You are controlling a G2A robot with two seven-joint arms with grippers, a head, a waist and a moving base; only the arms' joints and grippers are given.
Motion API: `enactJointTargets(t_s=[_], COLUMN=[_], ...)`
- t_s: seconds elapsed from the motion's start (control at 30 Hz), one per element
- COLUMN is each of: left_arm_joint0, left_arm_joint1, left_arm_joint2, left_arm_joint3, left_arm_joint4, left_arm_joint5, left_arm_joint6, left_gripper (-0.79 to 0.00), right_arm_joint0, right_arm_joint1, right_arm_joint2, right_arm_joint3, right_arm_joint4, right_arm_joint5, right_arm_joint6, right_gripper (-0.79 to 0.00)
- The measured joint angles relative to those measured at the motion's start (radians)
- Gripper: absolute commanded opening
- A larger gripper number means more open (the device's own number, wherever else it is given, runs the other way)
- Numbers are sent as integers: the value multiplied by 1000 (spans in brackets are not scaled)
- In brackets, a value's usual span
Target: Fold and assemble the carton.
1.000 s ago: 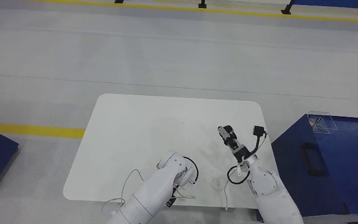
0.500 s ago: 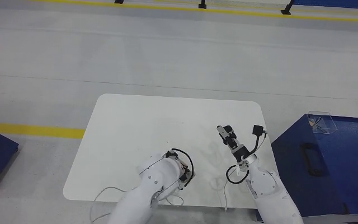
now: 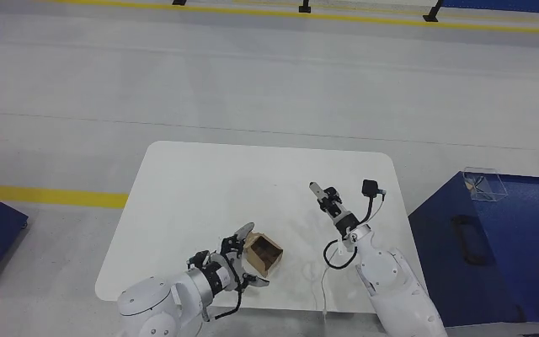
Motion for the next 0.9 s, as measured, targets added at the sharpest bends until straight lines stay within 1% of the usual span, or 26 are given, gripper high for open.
enactJointTargets(t_s=[0.07,0.13,0.17,0.23,0.33,0.4,0.43,0.5,0.53,0.6,0.63,0.7,0.77,0.83,0.9], left_arm_joint0=[0,0,0,0,-1,-19,-39,-47,-36,-10,7,26,40,45,37], left_arm_joint1=[0,0,0,0,1,8,18,43,64,96,116,142,168,188,198], left_arm_joint2=[0,0,0,0,1,14,40,103,156,226,260,284,286,281,282], left_arm_joint3=[0,0,0,0,2,10,3,-12,-17,-18,-15,-16,-16,-5,8], left_arm_joint4=[-1,0,0,0,2,38,102,248,365,525,607,696,760,811,827], left_arm_joint5=[0,1,1,1,2,37,81,115,118,115,115,114,114,114,115], left_arm_joint6=[47,163,199,222,223,227,212,173,149,118,83,24,-47,-86,-113], left_gripper=[0,0,0,0,0,0,0,0,0,0,0,0,0,0,0], right_arm_joint0=[0,0,0,0,0,4,12,24,31,35,38,39,39,41,44], right_arm_joint1=[0,0,0,0,0,3,5,4,3,2,1,0,-1,-2,-4], right_arm_joint2=[0,0,0,0,-2,-19,-37,-74,-99,-129,-146,-169,-191,-207,-217], right_arm_joint3=[0,0,0,0,-1,-4,-7,-12,-18,-28,-33,-42,-45,-41,-37], right_arm_joint4=[0,0,0,0,-2,-42,-108,-233,-308,-393,-438,-496,-540,-576,-599], right_arm_joint5=[0,0,0,0,1,21,58,127,163,193,206,216,217,227,242], right_arm_joint6=[0,0,0,0,2,35,67,107,137,165,184,199,218,236,245], right_gripper=[0,0,0,0,0,0,0,0,0,0,0,0,0,0,0])
